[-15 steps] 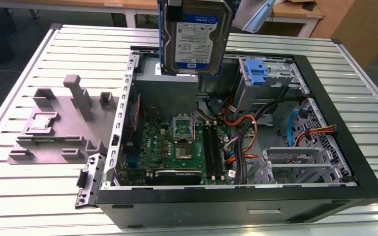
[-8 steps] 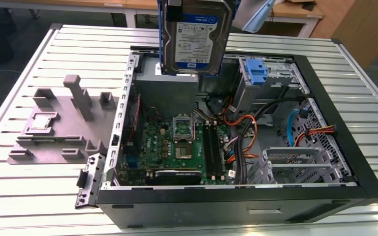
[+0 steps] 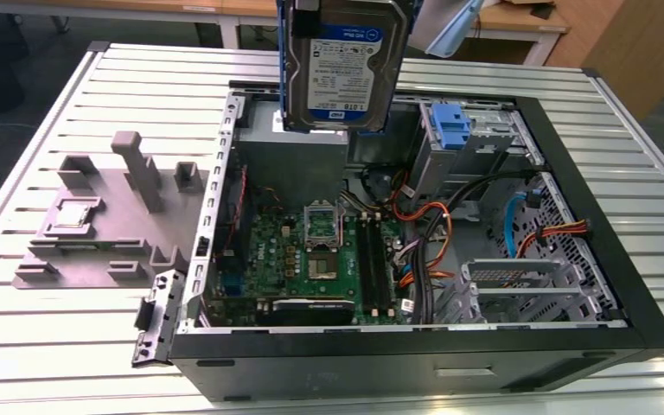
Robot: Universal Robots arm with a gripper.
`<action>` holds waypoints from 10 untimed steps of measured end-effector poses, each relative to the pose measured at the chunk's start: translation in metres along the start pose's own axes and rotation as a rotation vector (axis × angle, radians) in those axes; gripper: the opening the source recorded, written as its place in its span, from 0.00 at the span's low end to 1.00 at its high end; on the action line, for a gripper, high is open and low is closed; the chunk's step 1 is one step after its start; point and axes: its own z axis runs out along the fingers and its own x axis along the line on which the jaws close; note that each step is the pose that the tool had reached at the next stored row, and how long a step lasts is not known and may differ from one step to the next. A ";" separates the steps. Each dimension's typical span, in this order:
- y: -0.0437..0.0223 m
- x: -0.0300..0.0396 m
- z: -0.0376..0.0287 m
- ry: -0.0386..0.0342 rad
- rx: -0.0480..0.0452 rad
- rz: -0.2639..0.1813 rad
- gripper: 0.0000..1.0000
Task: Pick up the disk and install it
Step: 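Pick up the disk, then insert the disk into the insertion slot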
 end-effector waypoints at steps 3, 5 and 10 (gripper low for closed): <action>0.0000 0.0000 0.0000 -0.0001 -0.0001 0.000 0.37; 0.0000 0.0000 0.0000 -0.0053 -0.0001 0.000 0.37; 0.0000 0.0000 0.0000 -0.0111 -0.0003 0.000 0.37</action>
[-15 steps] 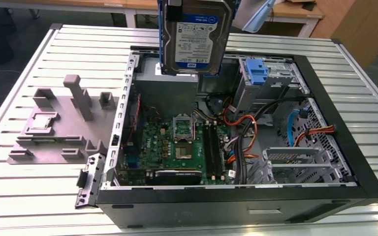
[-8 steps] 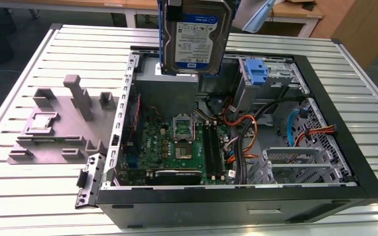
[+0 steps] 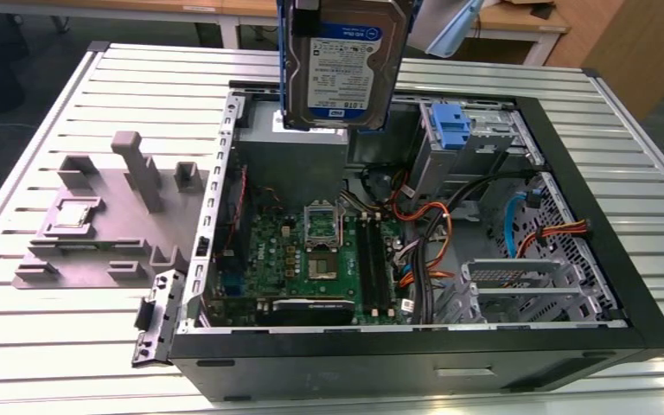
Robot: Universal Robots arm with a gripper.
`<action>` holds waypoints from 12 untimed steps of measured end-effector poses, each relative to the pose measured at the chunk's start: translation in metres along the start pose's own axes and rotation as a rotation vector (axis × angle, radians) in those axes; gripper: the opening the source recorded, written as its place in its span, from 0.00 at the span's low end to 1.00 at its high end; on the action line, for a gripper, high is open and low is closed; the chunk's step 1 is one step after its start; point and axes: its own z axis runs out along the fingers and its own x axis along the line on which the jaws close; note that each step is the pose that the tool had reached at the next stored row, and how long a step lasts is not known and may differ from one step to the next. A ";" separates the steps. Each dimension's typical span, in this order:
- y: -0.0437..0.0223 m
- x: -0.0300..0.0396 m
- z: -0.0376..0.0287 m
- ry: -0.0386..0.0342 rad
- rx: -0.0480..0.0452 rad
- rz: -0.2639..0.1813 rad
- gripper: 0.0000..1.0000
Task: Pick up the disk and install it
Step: 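Insert the disk into the insertion slot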
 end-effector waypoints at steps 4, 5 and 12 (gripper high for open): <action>0.0000 0.0000 0.0000 -0.0001 0.0000 0.000 0.37; 0.0000 0.0000 0.0000 -0.0002 0.0000 0.000 0.37; -0.0002 0.0094 -0.0003 -0.0003 0.0000 0.000 0.37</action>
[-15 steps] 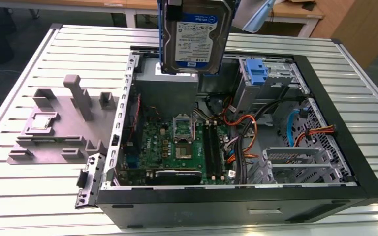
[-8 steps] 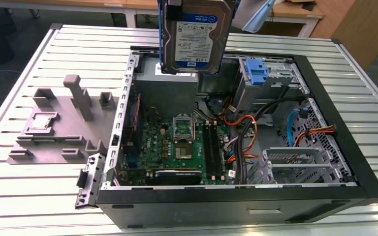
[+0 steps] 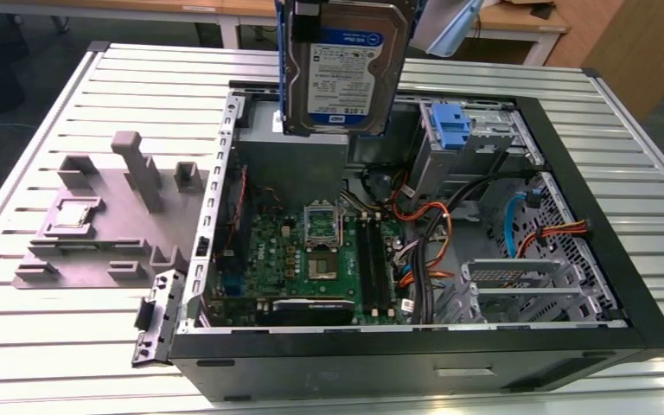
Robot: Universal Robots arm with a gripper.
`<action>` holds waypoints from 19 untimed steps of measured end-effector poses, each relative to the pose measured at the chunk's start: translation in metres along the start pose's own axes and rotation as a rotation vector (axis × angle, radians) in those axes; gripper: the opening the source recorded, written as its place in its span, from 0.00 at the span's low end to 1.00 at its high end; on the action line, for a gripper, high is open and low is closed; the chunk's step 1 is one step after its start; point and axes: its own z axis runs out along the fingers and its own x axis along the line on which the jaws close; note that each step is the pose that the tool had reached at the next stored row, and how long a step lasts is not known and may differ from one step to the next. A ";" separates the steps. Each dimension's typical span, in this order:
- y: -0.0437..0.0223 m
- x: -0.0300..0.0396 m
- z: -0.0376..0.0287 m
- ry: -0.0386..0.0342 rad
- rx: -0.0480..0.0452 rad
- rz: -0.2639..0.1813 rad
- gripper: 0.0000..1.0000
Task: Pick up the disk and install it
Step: 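Insert the disk into the insertion slot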
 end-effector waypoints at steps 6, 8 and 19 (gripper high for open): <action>-0.0001 0.0050 0.0000 -0.0001 0.0001 0.000 0.37; -0.0001 0.0050 0.0000 -0.0001 0.0001 0.000 0.37; -0.0105 0.0048 -0.0001 0.0001 0.0000 0.000 0.37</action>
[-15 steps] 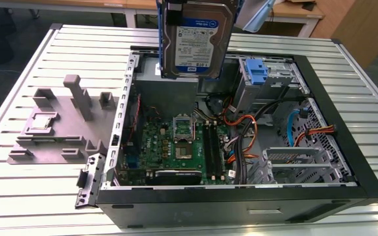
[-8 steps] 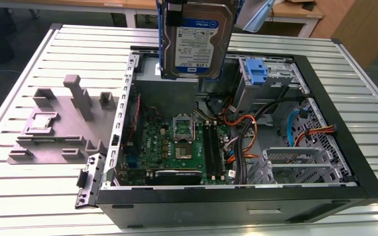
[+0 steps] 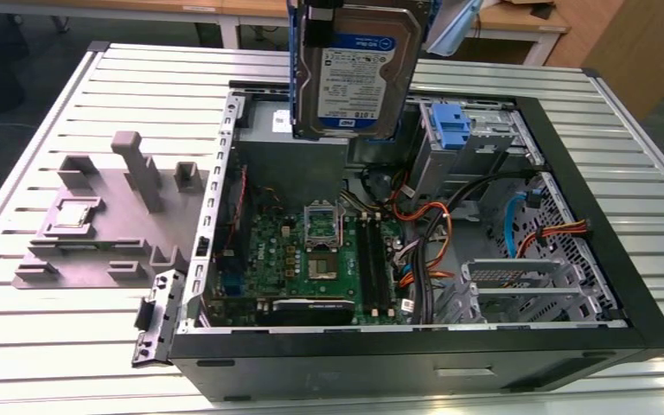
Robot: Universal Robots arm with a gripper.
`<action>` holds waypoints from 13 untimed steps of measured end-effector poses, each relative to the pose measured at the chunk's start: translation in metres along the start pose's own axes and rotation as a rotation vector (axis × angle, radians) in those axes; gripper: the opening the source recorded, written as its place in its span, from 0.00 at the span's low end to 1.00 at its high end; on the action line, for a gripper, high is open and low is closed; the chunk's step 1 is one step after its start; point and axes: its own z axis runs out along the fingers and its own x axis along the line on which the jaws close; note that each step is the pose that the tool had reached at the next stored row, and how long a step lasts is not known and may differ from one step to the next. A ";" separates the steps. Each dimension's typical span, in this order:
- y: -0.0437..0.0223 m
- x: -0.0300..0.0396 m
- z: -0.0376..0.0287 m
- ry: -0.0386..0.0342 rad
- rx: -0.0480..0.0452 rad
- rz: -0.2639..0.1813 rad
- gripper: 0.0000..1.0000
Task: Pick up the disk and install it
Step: 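Insert the disk into the insertion slot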
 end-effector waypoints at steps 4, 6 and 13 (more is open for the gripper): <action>-0.0008 0.0005 -0.0001 0.0050 0.0000 0.000 0.37; -0.0010 0.0025 -0.0001 0.0074 0.0002 0.000 0.37; -0.0012 0.0138 -0.0004 0.0119 0.0003 0.001 0.37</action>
